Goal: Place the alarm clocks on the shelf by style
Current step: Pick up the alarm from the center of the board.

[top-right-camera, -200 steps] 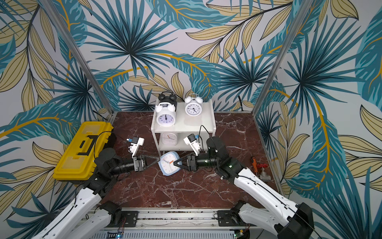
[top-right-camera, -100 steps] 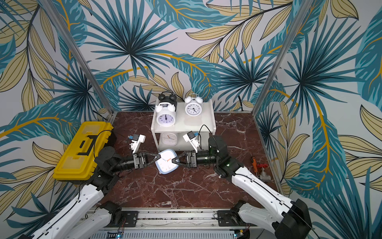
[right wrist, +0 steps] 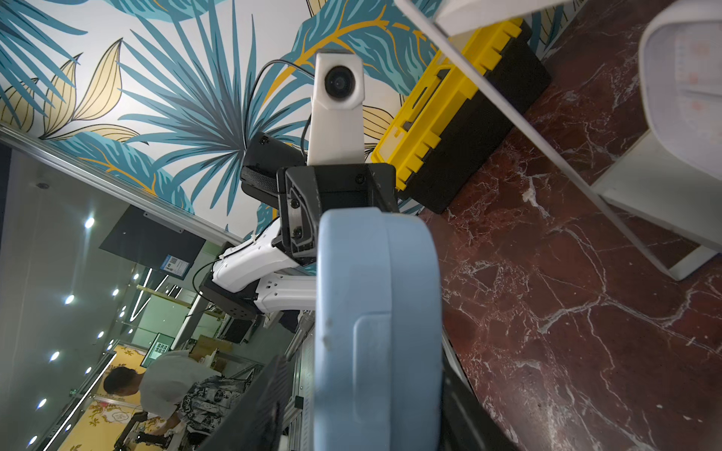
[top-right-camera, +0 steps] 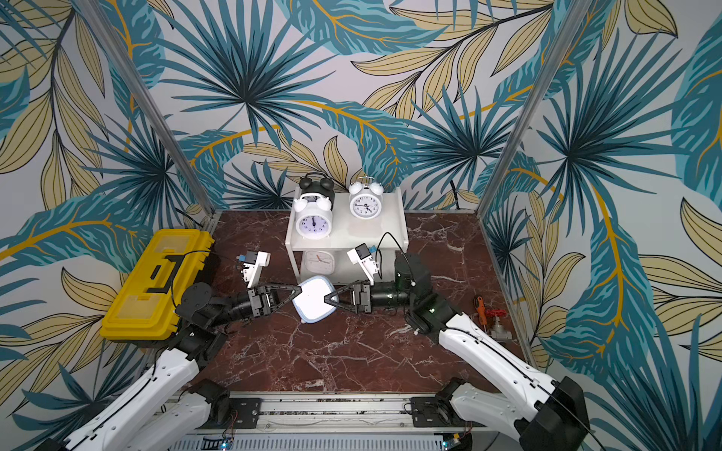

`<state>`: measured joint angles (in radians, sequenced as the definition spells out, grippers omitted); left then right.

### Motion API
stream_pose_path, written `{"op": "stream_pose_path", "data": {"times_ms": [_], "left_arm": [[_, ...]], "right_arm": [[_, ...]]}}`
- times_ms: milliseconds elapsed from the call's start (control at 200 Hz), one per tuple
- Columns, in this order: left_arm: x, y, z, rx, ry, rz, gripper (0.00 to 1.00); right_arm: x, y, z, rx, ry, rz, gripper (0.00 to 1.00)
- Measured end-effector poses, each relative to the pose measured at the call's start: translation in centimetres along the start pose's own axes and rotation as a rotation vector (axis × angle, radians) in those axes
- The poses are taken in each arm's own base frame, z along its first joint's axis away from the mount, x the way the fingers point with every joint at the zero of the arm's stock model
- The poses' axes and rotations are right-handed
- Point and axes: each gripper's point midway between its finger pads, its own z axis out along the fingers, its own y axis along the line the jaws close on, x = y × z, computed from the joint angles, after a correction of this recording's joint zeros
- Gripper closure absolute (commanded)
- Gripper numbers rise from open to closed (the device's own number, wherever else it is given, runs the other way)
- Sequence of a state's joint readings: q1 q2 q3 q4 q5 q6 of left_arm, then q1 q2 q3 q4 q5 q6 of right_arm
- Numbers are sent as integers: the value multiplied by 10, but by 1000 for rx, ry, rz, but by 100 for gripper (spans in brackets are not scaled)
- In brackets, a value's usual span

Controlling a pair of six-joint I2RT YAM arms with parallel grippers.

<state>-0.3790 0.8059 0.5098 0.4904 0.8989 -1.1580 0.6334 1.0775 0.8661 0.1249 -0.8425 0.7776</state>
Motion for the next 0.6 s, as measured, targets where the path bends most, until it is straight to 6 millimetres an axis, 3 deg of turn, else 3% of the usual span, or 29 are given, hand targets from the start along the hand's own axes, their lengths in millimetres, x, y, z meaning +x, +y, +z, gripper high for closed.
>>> {"op": "stream_pose_path", "data": {"times_ms": [125, 165, 356, 456, 601], "left_arm": [[-6, -2, 0, 4, -30, 2, 81], [-9, -3, 0, 4, -47, 6, 81], [-17, -3, -2, 22, -126, 6, 83], [-17, -1, 2, 35, -131, -9, 83], [-16, 6, 1, 34, -149, -29, 83]], "right_arm": [[-4, -4, -1, 32, -30, 4, 29], [-5, -5, 0, 43, -44, 3, 21], [10, 1, 8, 80, -113, -34, 21], [5, -5, 8, 109, -188, -42, 25], [-5, -10, 9, 128, -268, -36, 46]]}}
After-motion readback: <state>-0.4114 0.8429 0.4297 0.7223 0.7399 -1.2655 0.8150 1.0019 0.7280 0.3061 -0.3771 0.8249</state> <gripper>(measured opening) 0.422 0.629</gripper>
